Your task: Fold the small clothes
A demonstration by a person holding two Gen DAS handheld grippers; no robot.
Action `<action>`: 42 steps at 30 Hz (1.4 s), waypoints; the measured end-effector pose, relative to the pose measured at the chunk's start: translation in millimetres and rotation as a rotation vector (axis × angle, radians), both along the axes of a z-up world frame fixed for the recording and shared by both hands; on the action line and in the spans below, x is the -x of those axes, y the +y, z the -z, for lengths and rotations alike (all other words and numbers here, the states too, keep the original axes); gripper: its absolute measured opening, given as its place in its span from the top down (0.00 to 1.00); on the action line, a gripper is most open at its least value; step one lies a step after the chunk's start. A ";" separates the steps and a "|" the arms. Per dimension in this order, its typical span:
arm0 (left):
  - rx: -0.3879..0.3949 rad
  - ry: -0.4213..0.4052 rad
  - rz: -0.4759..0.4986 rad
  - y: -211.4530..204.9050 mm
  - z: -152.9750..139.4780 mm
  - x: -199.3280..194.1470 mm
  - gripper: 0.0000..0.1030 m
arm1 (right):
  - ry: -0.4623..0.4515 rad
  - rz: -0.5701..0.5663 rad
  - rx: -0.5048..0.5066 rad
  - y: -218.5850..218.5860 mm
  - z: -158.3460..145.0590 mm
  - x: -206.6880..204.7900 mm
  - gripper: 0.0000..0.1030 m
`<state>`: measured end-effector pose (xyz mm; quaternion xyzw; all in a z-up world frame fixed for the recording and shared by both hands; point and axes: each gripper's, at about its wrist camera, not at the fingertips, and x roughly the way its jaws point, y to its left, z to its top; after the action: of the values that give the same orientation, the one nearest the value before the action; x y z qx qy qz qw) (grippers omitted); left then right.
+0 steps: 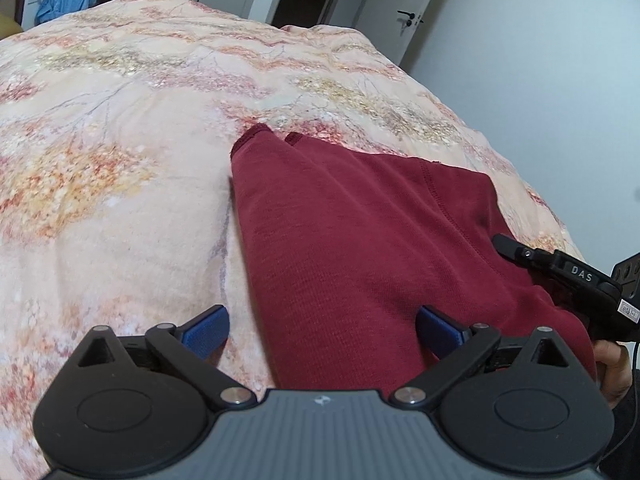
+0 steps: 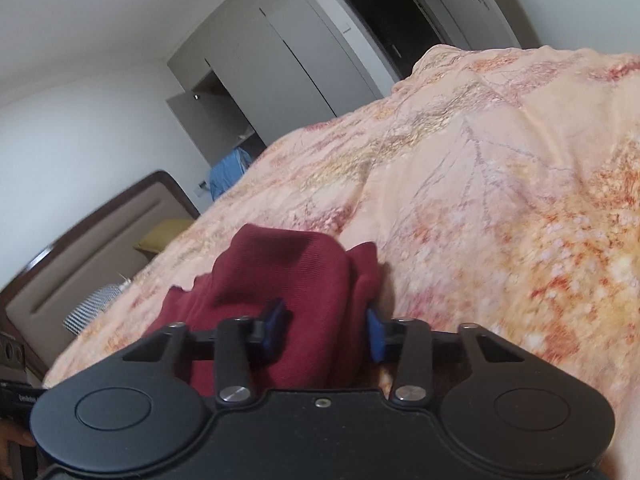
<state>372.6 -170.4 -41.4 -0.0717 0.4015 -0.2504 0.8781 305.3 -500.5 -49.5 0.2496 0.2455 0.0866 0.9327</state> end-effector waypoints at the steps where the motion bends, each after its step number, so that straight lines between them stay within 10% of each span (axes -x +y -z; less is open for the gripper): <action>1: 0.007 -0.001 0.004 0.3 -0.4 -0.2 0.06 | 0.001 0.000 0.016 2.3 -2.2 0.9 0.64; 9: 0.039 -0.001 0.024 -0.2 -6.4 -0.2 0.25 | -0.016 0.023 0.196 36.6 -27.1 12.1 0.83; 17: 0.102 -0.010 -0.005 15.6 -23.1 8.5 0.65 | -0.111 -0.003 0.304 72.6 -68.2 26.8 0.85; 29: 0.071 -0.150 -0.095 74.9 -75.5 46.8 0.69 | -0.246 -0.170 0.290 163.1 -113.6 11.0 0.86; 42: -0.081 -0.189 -0.316 194.4 -114.2 9.9 0.69 | -0.226 -0.299 0.141 279.5 -100.8 -106.0 0.86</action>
<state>362.6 24.0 72.7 -0.0746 0.3105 -0.0985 0.9425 411.2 -221.0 51.3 0.1332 0.1790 0.2341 0.9463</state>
